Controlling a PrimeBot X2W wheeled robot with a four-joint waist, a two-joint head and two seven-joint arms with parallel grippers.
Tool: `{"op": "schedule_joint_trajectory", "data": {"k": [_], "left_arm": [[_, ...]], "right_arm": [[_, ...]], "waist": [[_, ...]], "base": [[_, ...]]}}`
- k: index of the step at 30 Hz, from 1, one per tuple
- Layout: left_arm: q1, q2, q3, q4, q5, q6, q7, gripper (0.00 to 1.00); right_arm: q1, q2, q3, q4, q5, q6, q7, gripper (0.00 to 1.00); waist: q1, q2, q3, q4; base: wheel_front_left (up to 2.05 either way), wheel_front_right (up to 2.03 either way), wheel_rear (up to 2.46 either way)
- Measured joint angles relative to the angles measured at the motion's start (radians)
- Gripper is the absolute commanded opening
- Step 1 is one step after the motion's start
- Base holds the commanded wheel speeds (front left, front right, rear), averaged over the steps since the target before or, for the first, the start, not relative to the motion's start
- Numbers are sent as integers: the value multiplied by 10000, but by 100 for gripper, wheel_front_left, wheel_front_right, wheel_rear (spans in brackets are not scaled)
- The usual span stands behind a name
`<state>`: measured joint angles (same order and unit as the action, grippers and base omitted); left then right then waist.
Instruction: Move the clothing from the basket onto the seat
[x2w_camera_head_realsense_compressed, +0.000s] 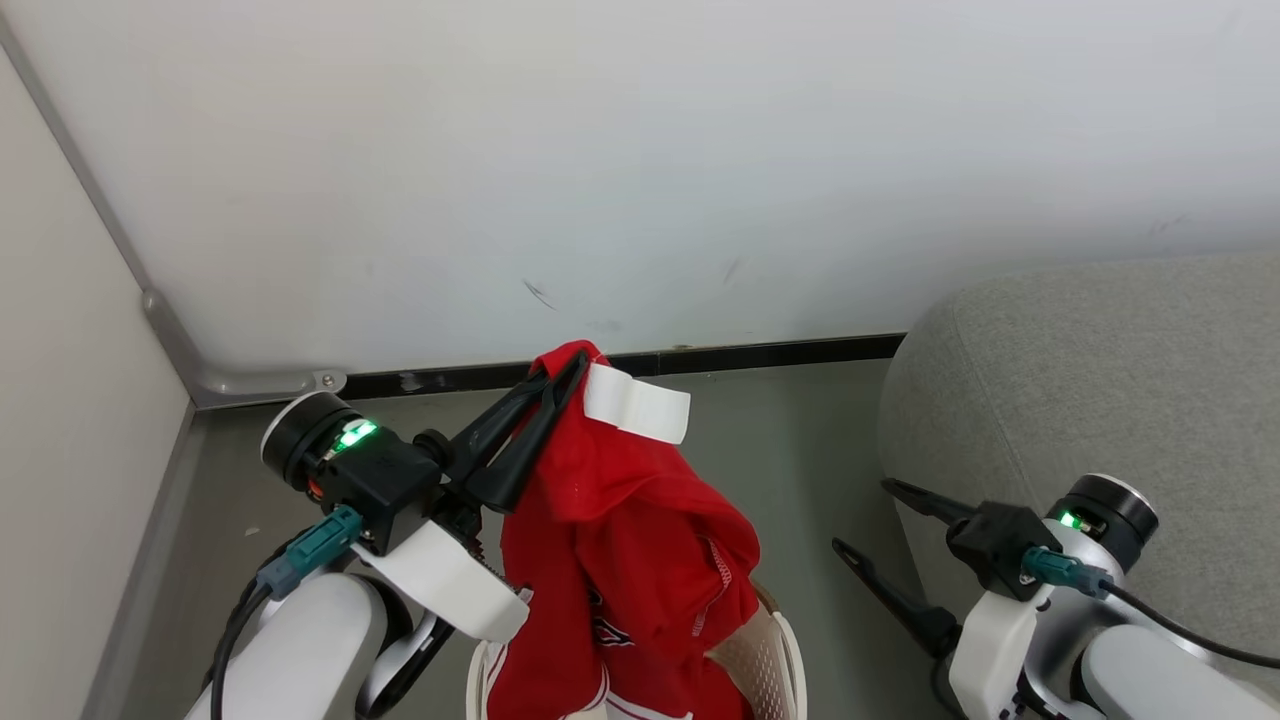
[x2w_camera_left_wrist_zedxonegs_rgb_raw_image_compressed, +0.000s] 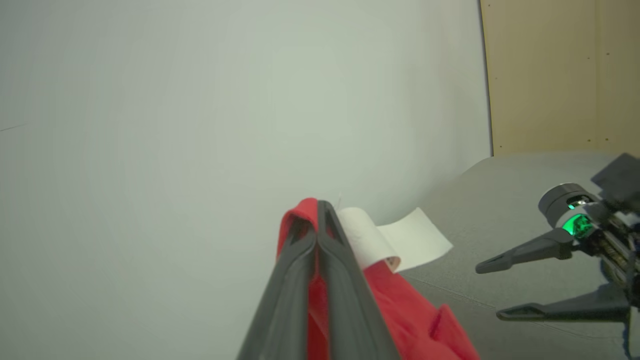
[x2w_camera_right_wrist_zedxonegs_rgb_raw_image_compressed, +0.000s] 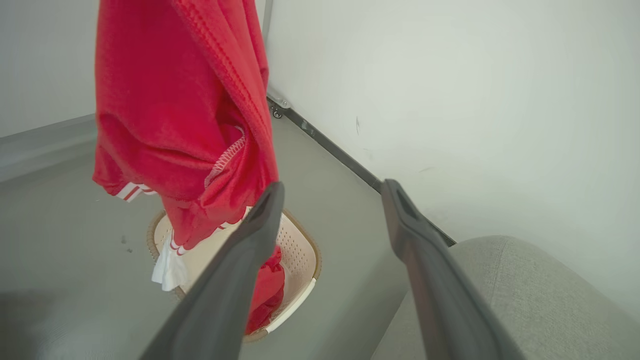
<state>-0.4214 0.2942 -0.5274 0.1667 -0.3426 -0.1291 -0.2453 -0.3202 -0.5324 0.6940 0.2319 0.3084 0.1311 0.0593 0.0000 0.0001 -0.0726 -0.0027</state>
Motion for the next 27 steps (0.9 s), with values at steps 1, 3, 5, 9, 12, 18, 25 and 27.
{"op": "schedule_joint_trajectory", "data": {"k": [1, 3, 5, 9, 12, 18, 25, 27], "left_arm": [[-8, 59, -52, -21, -42, 0, 0, 0], [-89, 159, -104, -58, -150, 0, 0, 0], [-207, 180, -146, -98, -230, 0, -2, 0], [-385, 244, -416, -190, -326, 0, -2, 0], [-450, 336, -594, -278, -366, 0, -2, 0], [-886, 493, -899, -435, -623, 0, -8, 0], [-1172, 516, -1237, -447, -819, 0, -10, 0], [-1275, 508, -1335, -454, -869, 0, -10, 0]], "right_arm": [[-82, -13, 94, -21, 104, 0, 13, 100], [-234, -50, 313, -119, 374, -2, 13, 100], [-338, -63, 562, -221, 583, -2, 25, 100], [-337, -69, 1032, -324, 947, -2, 25, 100], [-451, -119, 1333, -322, 1152, -2, 25, 100], [-1182, -282, 1939, -245, 1317, 0, 23, 100], [-1894, -426, 2395, 84, 1346, -2, 2, 100], [-2048, -424, 2516, 188, 1406, 0, -36, 100]], "waist": [[0, 0, -9, 1], [1, 0, -8, 8], [0, 0, 0, 23], [0, 0, 30, 73], [1, 0, 58, 121], [1, 0, 129, 223], [1, 0, 207, 367], [1, 0, 231, 419]], "base": [[0, 0, 0], [0, 0, 0], [0, 0, 0], [0, 0, 0], [0, 0, 0], [0, 0, 0], [0, 0, 0], [0, 0, 0]]}}
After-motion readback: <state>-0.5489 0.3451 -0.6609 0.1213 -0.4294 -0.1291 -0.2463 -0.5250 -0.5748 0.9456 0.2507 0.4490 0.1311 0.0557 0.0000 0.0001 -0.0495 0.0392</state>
